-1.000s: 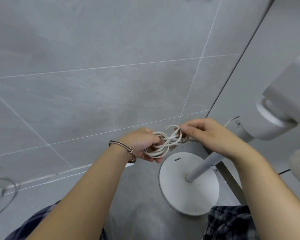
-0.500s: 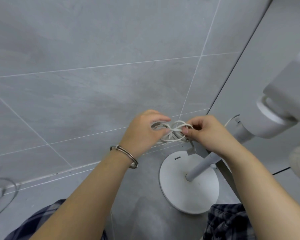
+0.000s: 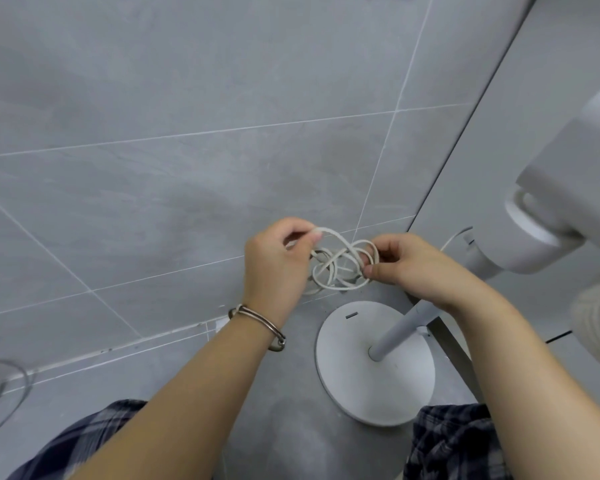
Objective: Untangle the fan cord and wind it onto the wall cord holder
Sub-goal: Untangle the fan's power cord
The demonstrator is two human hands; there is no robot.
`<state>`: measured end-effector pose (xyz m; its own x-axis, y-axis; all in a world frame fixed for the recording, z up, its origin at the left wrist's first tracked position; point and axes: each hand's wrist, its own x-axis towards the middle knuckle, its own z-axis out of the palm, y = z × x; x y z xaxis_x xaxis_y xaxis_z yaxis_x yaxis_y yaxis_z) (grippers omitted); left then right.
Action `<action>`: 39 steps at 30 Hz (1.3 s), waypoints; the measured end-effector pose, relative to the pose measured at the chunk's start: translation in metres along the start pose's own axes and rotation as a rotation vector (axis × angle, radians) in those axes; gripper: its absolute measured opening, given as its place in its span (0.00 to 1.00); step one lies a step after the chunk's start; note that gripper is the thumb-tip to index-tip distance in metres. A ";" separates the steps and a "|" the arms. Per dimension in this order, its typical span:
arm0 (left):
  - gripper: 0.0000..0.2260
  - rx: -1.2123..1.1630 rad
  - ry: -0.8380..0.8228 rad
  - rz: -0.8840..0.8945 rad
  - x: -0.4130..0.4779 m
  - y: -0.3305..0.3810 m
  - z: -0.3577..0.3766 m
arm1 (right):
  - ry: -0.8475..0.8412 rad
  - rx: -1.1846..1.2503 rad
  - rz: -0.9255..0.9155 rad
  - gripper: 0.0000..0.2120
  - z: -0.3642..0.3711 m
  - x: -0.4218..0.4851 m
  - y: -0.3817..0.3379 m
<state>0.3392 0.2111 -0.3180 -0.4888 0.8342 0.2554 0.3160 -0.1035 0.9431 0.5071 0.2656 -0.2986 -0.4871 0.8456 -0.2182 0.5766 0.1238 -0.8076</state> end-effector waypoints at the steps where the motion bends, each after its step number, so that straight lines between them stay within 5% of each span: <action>1: 0.08 -0.120 0.020 -0.100 0.002 0.001 0.000 | 0.004 0.031 -0.004 0.05 0.000 0.000 0.000; 6: 0.11 -0.597 -0.030 -0.385 0.010 0.002 -0.003 | -0.009 0.054 -0.002 0.10 0.002 0.002 0.001; 15: 0.06 -0.510 -0.203 -0.481 0.014 0.005 -0.014 | -0.030 -0.065 0.038 0.08 0.008 0.004 0.006; 21: 0.08 0.473 -0.401 0.098 0.005 0.004 -0.014 | 0.013 -0.212 0.016 0.12 0.016 0.004 0.003; 24: 0.15 0.639 -0.470 0.402 -0.002 -0.003 -0.011 | 0.067 -0.225 0.012 0.13 0.017 0.005 0.002; 30: 0.07 0.243 -0.487 0.107 -0.002 0.004 -0.010 | 0.155 -0.194 0.062 0.12 0.015 0.006 -0.003; 39: 0.11 -0.255 -0.543 -0.108 0.007 -0.001 -0.015 | 0.146 0.396 0.152 0.06 0.005 0.001 -0.010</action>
<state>0.3232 0.2084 -0.3140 -0.0019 0.9973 0.0732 0.0501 -0.0730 0.9961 0.4978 0.2622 -0.2937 -0.3025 0.9066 -0.2942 0.3251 -0.1920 -0.9260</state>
